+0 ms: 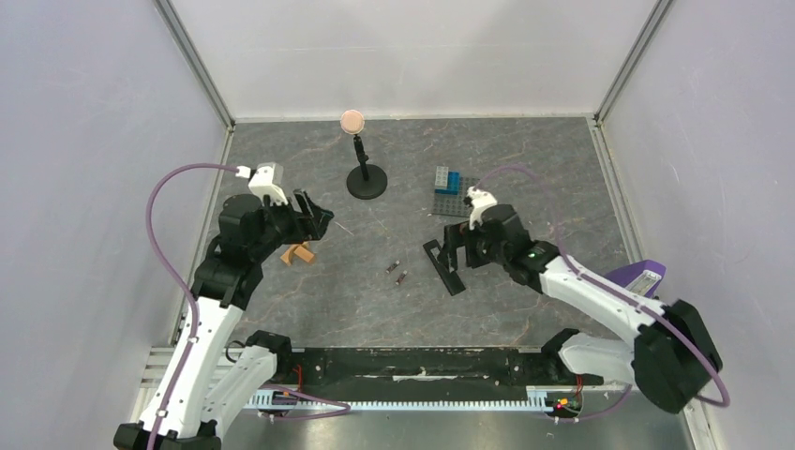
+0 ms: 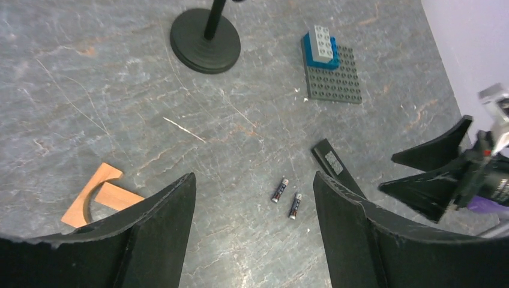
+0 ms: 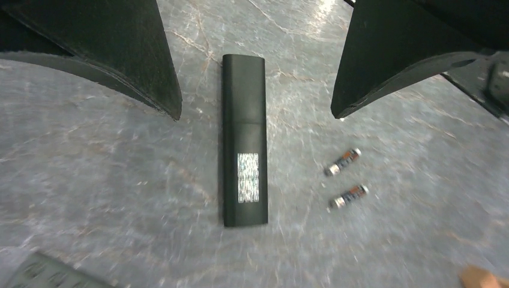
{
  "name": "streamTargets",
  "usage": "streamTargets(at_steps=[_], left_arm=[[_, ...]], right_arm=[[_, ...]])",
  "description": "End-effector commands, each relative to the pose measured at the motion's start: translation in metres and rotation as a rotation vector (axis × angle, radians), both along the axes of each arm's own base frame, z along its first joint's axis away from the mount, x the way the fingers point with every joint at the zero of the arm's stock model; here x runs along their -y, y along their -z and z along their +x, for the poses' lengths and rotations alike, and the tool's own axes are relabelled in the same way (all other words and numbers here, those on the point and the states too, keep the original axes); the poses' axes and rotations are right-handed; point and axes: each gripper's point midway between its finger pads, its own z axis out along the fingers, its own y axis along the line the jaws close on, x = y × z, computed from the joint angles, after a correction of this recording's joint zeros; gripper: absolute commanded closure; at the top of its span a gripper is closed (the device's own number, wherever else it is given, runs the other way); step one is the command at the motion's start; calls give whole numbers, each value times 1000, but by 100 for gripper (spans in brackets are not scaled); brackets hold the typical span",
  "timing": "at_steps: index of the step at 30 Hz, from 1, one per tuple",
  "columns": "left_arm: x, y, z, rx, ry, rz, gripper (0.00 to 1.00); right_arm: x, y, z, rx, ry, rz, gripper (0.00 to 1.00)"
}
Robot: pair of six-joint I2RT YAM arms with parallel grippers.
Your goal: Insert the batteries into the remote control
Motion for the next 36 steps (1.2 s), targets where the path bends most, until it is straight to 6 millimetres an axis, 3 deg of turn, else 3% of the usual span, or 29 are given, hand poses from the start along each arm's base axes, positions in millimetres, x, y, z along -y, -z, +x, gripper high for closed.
streamTargets(at_steps=[1,6,11,18,26,31,36], left_arm=[[11,7,-3,-23,54,-34,23],[13,15,-1,-37,38,-69,23],[13,19,0,-49,37,-67,23],[6,24,0,-56,3,-45,23],[8,25,-2,-67,9,-55,24],[21,28,-8,-95,77,-92,24],[56,31,-22,-144,270,-215,24]], right_arm=[[-5,20,3,11,-8,-149,2],[-17,56,-7,-61,-75,-321,9],[-24,71,-9,-56,-101,-441,11],[-16,89,-12,-116,-62,-494,19],[-20,102,-20,-187,-69,-487,47],[-26,103,-19,-220,-53,-448,55],[-40,94,-17,-202,-86,-380,59]])
